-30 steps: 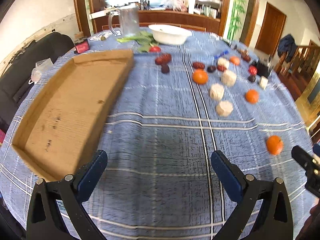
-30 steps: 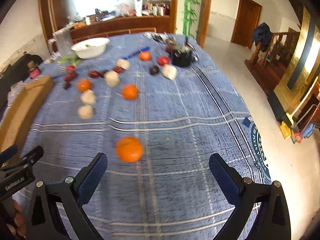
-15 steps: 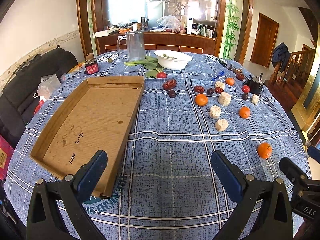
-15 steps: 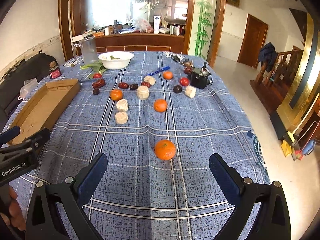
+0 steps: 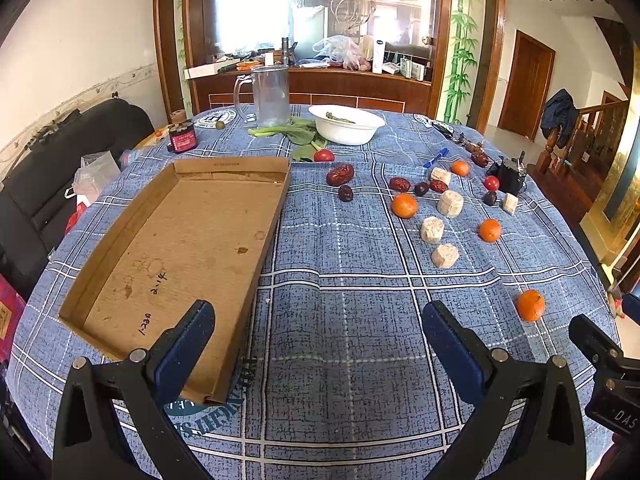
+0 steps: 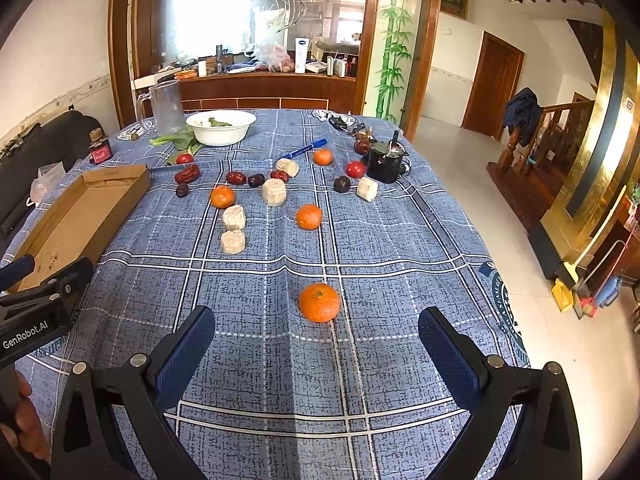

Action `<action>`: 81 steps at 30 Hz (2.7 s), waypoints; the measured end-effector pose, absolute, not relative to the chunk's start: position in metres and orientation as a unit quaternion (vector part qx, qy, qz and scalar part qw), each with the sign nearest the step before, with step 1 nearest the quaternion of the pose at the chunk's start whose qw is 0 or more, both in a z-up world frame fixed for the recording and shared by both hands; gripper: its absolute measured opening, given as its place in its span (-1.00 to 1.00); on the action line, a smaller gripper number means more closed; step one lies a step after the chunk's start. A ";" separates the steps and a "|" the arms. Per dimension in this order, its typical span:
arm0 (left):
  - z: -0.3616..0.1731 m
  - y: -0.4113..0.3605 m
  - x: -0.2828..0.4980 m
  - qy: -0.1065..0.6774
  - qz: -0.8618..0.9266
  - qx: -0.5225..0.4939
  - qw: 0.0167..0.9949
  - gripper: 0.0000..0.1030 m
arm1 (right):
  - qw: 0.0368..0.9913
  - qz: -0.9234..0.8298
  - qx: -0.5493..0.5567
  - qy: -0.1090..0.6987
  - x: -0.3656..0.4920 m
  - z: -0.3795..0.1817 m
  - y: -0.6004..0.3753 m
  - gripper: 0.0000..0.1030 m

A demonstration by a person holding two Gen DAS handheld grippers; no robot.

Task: Organize fruits
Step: 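Move the right gripper toward the orange lying on the cloth, then close the right gripper on the orange while the left gripper grasps a tan round cake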

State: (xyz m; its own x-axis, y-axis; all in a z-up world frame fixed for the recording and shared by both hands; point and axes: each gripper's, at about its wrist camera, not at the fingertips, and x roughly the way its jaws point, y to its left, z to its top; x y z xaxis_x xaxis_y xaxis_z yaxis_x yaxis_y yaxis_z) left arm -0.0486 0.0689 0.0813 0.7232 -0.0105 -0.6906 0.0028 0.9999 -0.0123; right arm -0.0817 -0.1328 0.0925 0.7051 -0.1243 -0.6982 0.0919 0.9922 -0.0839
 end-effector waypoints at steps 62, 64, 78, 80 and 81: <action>0.060 0.054 -0.040 0.414 -0.007 0.003 0.910 1.00 | 0.867 0.065 0.024 0.493 -0.006 0.019 -0.176 -0.22; 0.059 0.050 -0.036 0.418 -0.010 0.003 0.908 1.00 | 0.867 0.071 0.028 0.492 -0.005 0.018 -0.177 -0.27; 0.045 -0.019 0.033 0.468 -0.061 0.011 0.882 0.99 | 0.884 0.059 0.004 0.463 -0.030 0.030 -0.197 -0.28; 0.041 -0.029 0.048 0.479 -0.074 -0.003 0.875 0.99 | 0.887 0.058 0.000 0.459 -0.032 0.030 -0.201 -0.28; 0.039 -0.033 0.052 0.482 -0.073 -0.004 0.873 0.98 | 0.888 0.059 -0.002 0.457 -0.033 0.030 -0.202 -0.28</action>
